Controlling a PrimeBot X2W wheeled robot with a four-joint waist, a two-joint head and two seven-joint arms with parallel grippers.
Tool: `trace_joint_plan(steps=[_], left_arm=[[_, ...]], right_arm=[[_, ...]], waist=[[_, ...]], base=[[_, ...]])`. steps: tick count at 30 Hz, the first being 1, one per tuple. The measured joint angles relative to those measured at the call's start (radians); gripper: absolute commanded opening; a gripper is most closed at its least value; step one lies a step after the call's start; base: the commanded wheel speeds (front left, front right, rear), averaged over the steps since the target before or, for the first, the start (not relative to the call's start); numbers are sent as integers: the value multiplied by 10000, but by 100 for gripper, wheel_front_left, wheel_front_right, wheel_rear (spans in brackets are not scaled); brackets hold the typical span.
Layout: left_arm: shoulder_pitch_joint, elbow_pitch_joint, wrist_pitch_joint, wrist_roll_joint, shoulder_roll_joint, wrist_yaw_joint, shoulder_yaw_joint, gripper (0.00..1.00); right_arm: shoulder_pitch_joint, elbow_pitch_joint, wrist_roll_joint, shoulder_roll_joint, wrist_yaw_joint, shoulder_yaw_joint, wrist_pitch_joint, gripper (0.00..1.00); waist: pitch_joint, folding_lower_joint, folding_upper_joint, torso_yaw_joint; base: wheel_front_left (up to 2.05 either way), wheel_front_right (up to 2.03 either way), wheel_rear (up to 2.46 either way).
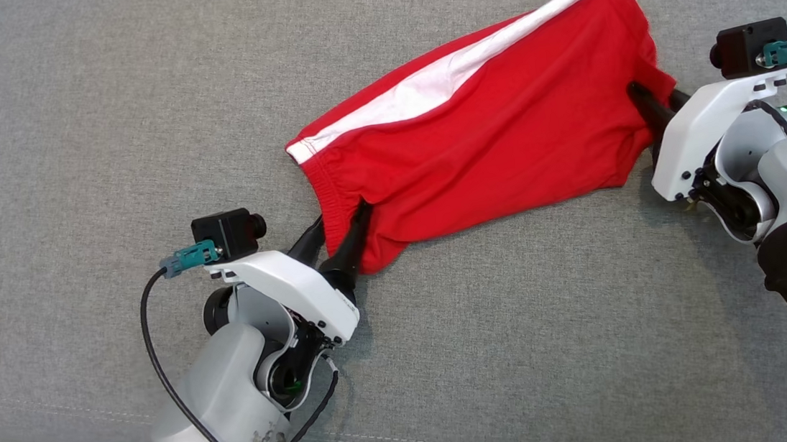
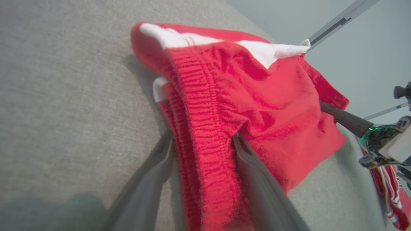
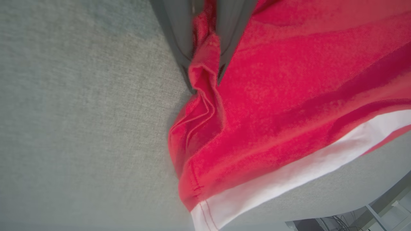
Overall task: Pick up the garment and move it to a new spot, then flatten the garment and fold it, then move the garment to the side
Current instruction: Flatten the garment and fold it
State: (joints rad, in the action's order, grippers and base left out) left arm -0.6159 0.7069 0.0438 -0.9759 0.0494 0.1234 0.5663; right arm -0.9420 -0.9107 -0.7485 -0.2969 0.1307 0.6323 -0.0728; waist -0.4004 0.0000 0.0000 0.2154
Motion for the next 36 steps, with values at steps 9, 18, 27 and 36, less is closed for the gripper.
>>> trace_joint_plan(steps=[9, 18, 27, 36], left_arm=[[78, -476, -127, -587, 382, 0, 451, 0], [1188, -1856, -303, -834, 1921, -6, 522, 0], [2269, -3254, -961, -821, 3012, -677, 539, 0], [3498, -4794, -1327, -915, 3906, -1528, 389, 0]], right_arm=[[255, 690, -1202, -228, 0, 240, 566, 0], [2383, 3076, -2207, -523, 2, -176, 1639, 0], [5614, 5114, -2138, 86, 0, -1118, 2378, 0], [7894, 6034, -1281, 1174, 0, -2082, 2366, 0]], waist=[[99, 0, -1, -25], [388, 0, 0, -312], [848, 0, 0, -972], [1335, 0, 0, -1706]], base=[[0, 0, 0], [0, 0, 0], [0, 0, 0], [0, 0, 0]])
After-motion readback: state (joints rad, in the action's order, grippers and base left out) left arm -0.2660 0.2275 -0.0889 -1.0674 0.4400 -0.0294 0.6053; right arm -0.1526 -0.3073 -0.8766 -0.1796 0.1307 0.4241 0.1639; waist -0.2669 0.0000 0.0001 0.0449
